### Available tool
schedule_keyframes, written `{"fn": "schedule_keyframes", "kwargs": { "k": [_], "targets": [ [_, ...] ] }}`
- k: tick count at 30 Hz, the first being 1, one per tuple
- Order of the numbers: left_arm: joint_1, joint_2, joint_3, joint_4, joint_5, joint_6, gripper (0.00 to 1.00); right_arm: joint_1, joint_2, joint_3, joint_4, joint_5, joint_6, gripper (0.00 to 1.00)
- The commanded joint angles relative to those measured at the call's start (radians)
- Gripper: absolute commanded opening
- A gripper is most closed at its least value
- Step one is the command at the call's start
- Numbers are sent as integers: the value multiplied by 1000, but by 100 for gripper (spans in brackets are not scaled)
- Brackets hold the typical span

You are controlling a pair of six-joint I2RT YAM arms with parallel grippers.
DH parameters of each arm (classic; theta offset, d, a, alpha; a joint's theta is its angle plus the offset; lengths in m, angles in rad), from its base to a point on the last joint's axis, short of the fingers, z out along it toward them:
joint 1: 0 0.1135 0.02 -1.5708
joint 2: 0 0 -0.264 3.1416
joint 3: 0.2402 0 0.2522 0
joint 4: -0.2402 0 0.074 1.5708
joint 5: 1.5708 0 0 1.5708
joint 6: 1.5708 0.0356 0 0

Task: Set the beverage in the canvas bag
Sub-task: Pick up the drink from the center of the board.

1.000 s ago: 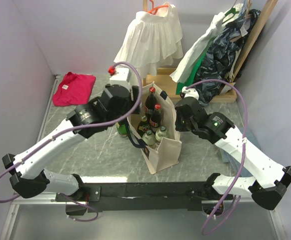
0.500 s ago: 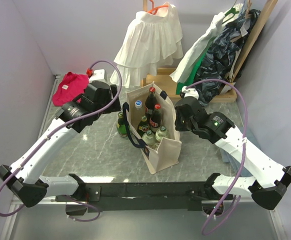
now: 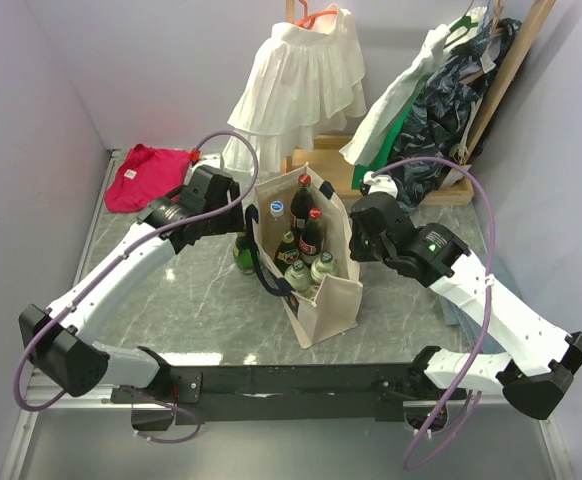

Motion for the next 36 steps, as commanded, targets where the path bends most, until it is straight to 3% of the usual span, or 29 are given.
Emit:
{"fn": "schedule_keyframes", "kwargs": {
  "k": [1, 17, 36],
  "targets": [
    [9, 23, -7, 47, 36, 2, 75, 3, -12, 50, 22, 12, -2, 18],
    [9, 78, -18, 114, 143, 32, 72, 2, -1, 62, 16, 19, -10, 19],
    [9, 130, -48, 148, 119, 42, 67, 3, -1, 47, 17, 25, -3, 19]
  ]
}}
